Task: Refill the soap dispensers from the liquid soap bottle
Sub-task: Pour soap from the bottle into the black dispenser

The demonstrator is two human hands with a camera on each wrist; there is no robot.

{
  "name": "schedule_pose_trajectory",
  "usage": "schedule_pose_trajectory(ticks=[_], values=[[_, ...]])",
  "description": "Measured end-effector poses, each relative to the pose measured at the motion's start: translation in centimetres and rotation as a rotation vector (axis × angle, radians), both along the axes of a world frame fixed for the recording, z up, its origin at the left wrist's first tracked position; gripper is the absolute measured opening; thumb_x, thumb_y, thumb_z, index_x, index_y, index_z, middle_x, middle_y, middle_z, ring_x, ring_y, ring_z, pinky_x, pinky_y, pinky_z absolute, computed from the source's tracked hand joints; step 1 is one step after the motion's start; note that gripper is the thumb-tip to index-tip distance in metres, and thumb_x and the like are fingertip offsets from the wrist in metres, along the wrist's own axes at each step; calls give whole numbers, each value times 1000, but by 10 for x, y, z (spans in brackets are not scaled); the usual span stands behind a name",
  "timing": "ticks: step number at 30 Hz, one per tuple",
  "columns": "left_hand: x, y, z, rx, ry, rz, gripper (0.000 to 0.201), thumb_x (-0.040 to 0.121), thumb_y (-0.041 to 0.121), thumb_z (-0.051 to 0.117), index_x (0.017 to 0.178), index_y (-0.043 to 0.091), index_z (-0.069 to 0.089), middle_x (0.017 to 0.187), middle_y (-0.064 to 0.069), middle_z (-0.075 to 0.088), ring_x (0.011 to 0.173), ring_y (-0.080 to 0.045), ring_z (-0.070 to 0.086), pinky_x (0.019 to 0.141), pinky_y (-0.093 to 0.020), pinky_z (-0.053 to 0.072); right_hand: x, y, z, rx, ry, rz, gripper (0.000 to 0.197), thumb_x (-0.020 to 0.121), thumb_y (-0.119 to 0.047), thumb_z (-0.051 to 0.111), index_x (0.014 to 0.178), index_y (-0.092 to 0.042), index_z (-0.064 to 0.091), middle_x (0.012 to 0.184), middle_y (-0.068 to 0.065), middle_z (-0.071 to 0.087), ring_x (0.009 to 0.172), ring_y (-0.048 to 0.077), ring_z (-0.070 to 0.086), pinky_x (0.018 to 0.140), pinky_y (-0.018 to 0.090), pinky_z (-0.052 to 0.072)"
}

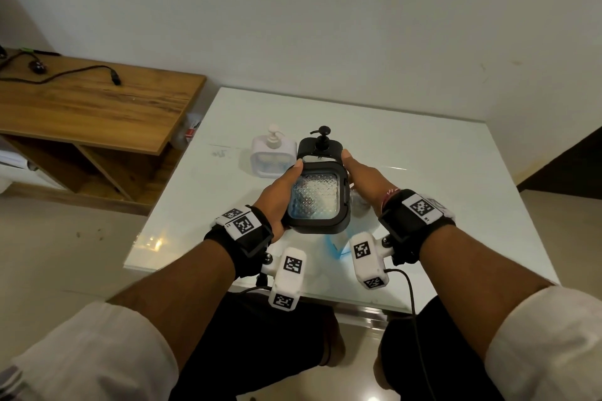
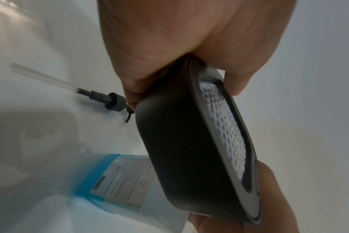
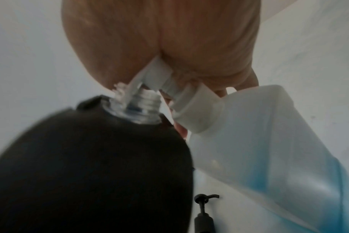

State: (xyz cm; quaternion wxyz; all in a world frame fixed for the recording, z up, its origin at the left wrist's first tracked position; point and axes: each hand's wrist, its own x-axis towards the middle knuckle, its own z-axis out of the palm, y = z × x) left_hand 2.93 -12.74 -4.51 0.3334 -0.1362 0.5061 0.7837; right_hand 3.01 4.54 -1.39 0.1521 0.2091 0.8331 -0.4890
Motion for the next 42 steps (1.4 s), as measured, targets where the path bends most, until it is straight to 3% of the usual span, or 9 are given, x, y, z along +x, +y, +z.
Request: schedule_pose_trajectory(ticks=[6, 12, 16, 21, 26, 31, 34, 37, 42], values=[[-1, -2, -3, -22, -2, 9, 54, 102, 54, 51, 135, 15, 65, 125, -13, 73, 118, -31, 68, 100, -44, 54, 4, -1, 0, 102, 13, -12, 72, 96, -65, 31, 121, -6, 64, 131, 17, 57, 104, 25, 51, 91, 32, 33], [0, -3, -3, 9, 10, -16, 53, 103, 55, 48, 133, 15, 66, 124, -12, 73, 118, -30, 68, 104, -44, 52, 4, -4, 2, -35, 10, -10, 80, 92, -73, 23, 123, -12, 64, 130, 12, 59, 117, 28, 54, 110, 48, 34], [-1, -1, -3, 37, 5, -18, 52, 102, 54, 49, 134, 15, 65, 126, -12, 72, 120, -30, 68, 108, -46, 50, 5, 0, 4, -47, 33, -16, 76, 94, -69, 23, 121, -11, 64, 125, 10, 59, 116, 27, 53, 107, 43, 35], [-4, -1, -6, 15, 1, -28, 54, 101, 55, 51, 135, 15, 65, 126, -12, 72, 120, -31, 67, 112, -50, 47, 6, -1, 2, 95, 31, -9, 74, 96, -65, 28, 106, -4, 70, 108, 13, 64, 94, 24, 55, 87, 32, 35], [0, 0, -2, 9, 8, -36, 53, 103, 54, 47, 133, 14, 66, 125, -12, 73, 117, -30, 68, 105, -45, 51, 7, 3, 4, -31, 45, -22, 66, 97, -65, 23, 91, -14, 65, 114, 12, 63, 107, 27, 56, 100, 39, 37], [0, -1, -1, 22, 15, -47, 52, 105, 52, 44, 131, 14, 66, 123, -12, 74, 107, -27, 72, 94, -40, 55, 3, 4, 2, -49, 32, 9, 80, 94, -70, 21, 117, -7, 65, 122, 10, 61, 113, 26, 55, 108, 44, 35], [-3, -2, -2, 4, 15, -49, 55, 103, 54, 47, 136, 13, 64, 127, -13, 72, 118, -30, 68, 103, -44, 52, 2, 0, -1, 25, 37, -4, 79, 93, -70, 26, 112, -7, 69, 110, 10, 63, 103, 25, 57, 99, 39, 39], [-3, -2, -2, -1, 7, -37, 54, 103, 53, 47, 136, 14, 63, 128, -13, 71, 121, -31, 66, 103, -44, 52, 4, -1, 0, 109, 50, 18, 75, 96, -65, 27, 105, -5, 71, 105, 12, 64, 96, 25, 56, 88, 33, 36], [0, -2, -3, 10, 11, -41, 52, 104, 53, 45, 132, 15, 66, 126, -13, 72, 113, -28, 70, 96, -41, 54, 3, 2, 1, -42, 18, 23, 80, 94, -69, 21, 121, -6, 64, 124, 12, 61, 115, 27, 55, 105, 42, 36]])
